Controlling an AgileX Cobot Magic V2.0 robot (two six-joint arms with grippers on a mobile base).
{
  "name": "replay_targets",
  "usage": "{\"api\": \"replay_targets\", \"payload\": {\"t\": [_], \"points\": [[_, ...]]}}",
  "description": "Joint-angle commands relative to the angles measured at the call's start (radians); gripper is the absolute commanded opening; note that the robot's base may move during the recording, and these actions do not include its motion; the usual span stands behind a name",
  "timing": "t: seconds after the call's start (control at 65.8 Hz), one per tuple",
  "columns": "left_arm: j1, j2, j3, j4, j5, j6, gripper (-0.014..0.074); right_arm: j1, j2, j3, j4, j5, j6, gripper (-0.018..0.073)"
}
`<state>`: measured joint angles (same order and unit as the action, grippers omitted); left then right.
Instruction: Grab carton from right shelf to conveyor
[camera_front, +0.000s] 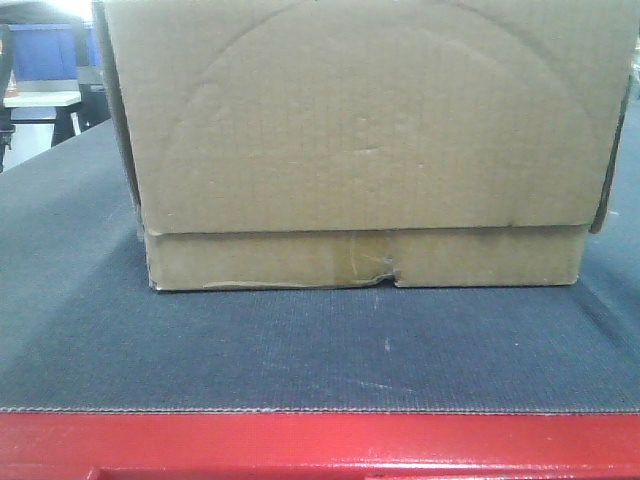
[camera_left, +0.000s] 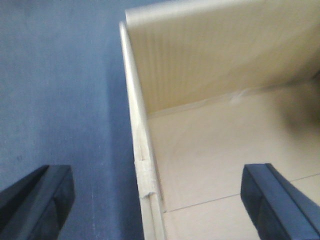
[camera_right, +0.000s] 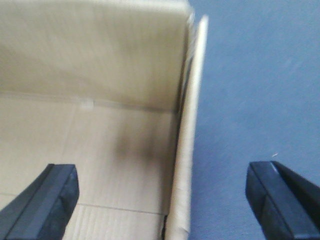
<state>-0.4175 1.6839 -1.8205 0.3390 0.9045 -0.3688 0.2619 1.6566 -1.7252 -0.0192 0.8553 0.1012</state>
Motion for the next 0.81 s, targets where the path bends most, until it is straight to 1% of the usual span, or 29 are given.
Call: {"api": "replay_targets", "payload": {"t": [0.0, 0.046, 0.091, 0.152, 0.167, 0.228, 0.289, 0.304, 0.335, 0.35, 0.411, 0.456, 0.548, 0.715, 0.791], "points": [[0.028, -0.072, -0.010, -0.016, -0.005, -0.005, 0.0517, -0.031, -0.072, -0.008, -0.011, 0.031, -0.006, 0.0509], [0.055, -0.096, -0.008, -0.041, 0.001, 0.008, 0.0475, -0.048, -0.102, -0.008, -0.011, 0.055, -0.006, 0.0453], [0.083, -0.123, -0.004, -0.068, 0.009, 0.035, 0.0410, -0.063, -0.126, -0.008, -0.011, 0.074, -0.006, 0.0401], [0.127, -0.150, 0.003, -0.112, 0.027, 0.076, 0.0318, -0.090, -0.157, 0.002, -0.011, 0.090, -0.006, 0.0287], [0.144, -0.162, 0.006, -0.129, 0.030, 0.090, 0.0281, -0.100, -0.169, 0.007, -0.011, 0.093, -0.006, 0.0244], [0.190, -0.200, 0.032, -0.164, 0.034, 0.122, 0.0176, -0.124, -0.200, 0.032, -0.011, 0.099, -0.006, 0.0125], [0.235, -0.237, 0.066, -0.176, 0.034, 0.137, 0.0069, -0.145, -0.231, 0.072, -0.011, 0.099, -0.006, -0.0003], [0.246, -0.247, 0.076, -0.176, 0.034, 0.139, 0.0041, -0.150, -0.239, 0.084, -0.011, 0.096, -0.006, -0.0052], [0.273, -0.265, 0.097, -0.176, 0.031, 0.141, -0.0012, -0.162, -0.259, 0.120, -0.011, 0.090, -0.006, -0.0094], [0.285, -0.276, 0.109, -0.176, 0.029, 0.141, -0.0041, -0.167, -0.267, 0.136, -0.011, 0.085, -0.006, -0.0090], [0.326, -0.323, 0.173, -0.176, 0.010, 0.145, -0.0009, -0.183, -0.301, 0.205, -0.011, 0.053, -0.006, -0.0064], [0.357, -0.356, 0.223, -0.176, -0.015, 0.157, 0.0004, -0.192, -0.330, 0.271, -0.011, 0.024, -0.006, -0.0065], [0.395, -0.432, 0.349, -0.176, -0.075, 0.161, 0.0004, -0.198, -0.388, 0.400, -0.011, -0.049, -0.006, -0.0070], [0.423, -0.586, 0.625, -0.174, -0.219, 0.164, 0.0004, -0.198, -0.507, 0.639, -0.011, -0.182, -0.006, -0.0070], [0.425, -0.669, 0.788, -0.169, -0.318, 0.164, 0.0004, -0.198, -0.575, 0.750, -0.011, -0.234, -0.006, -0.0070]]}}
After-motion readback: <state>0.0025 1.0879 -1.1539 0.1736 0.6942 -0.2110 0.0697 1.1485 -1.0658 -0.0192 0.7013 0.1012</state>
